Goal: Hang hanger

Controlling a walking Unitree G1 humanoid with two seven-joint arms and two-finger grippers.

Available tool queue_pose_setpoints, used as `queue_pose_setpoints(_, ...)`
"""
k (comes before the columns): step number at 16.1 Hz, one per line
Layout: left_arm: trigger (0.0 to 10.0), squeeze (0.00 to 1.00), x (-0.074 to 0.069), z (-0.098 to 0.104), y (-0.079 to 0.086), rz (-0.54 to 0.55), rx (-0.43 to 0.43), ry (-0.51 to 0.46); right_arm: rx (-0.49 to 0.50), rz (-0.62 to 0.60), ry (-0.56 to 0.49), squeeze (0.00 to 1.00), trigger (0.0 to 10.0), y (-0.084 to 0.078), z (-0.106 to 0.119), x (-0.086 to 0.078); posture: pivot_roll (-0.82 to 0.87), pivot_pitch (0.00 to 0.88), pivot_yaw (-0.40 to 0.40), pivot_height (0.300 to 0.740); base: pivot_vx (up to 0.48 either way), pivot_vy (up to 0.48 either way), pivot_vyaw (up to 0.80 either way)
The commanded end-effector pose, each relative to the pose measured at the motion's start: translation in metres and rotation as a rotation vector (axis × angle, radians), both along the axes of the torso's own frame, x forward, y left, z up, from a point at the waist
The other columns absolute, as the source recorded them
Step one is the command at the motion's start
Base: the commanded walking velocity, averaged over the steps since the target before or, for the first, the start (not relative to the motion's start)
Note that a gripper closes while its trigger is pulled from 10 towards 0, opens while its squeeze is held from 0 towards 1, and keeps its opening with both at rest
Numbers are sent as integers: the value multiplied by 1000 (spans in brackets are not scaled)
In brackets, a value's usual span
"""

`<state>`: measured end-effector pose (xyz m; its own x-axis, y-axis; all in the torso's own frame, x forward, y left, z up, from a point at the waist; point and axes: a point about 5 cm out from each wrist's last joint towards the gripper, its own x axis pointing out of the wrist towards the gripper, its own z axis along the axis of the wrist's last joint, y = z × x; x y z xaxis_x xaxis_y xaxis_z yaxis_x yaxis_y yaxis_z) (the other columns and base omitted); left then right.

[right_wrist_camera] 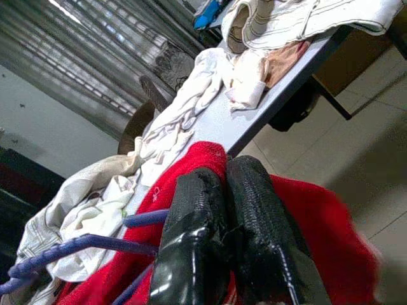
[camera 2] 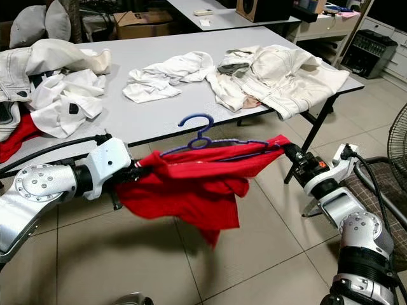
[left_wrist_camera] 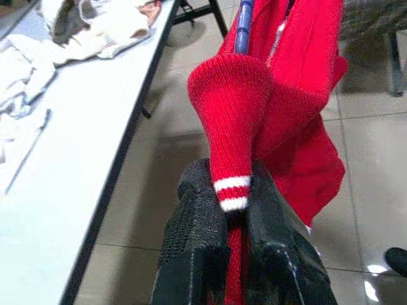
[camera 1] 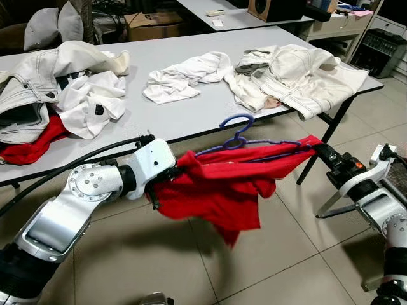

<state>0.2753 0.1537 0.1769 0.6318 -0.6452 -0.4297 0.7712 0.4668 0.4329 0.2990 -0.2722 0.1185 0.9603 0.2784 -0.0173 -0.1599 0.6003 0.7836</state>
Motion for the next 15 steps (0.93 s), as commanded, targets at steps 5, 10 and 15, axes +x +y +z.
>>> queue_pose_setpoints(5,0,0,-1,-13,23,38,265,26,-47,-112,-44,0,0,-26,21,0,5,0,-36,740,0,0,0)
queue_pose_setpoints(10,0,0,11,-26,18,104,389,19,-116,-13,-31,0,0,-1,23,3,5,0,-34,740,0,0,0)
queue_pose_setpoints(15,0,0,9,-37,-5,-50,336,66,63,61,11,0,0,35,40,18,0,0,-34,740,0,0,0)
